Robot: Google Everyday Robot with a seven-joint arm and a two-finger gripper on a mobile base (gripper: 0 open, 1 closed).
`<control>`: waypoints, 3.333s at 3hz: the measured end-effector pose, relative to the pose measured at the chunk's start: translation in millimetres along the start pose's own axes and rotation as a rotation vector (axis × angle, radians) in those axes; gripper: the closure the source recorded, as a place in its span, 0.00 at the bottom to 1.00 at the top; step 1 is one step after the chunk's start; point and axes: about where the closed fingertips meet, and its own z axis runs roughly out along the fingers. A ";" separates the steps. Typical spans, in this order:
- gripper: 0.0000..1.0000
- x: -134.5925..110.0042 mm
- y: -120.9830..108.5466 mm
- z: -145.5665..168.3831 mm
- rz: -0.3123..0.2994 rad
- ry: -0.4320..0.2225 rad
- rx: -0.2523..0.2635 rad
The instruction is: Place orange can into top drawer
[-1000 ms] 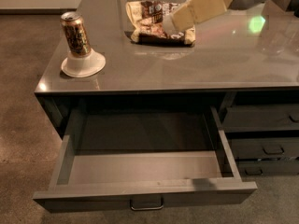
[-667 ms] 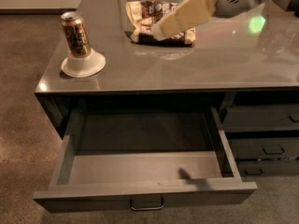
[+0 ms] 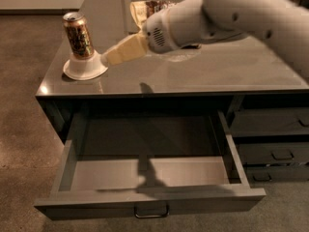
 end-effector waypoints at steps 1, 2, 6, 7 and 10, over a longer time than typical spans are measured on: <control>0.00 -23.0 1.2 64.1 0.014 -0.120 -0.025; 0.00 -45.5 -11.4 111.6 0.035 -0.194 0.035; 0.39 -92.5 -24.8 204.2 0.052 -0.278 0.147; 0.62 -90.7 -27.7 198.3 0.050 -0.285 0.156; 1.00 -49.1 -58.9 105.5 0.020 -0.373 0.072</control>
Offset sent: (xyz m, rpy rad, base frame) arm 0.1405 0.1337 -0.0042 0.2945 -0.1659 -0.2759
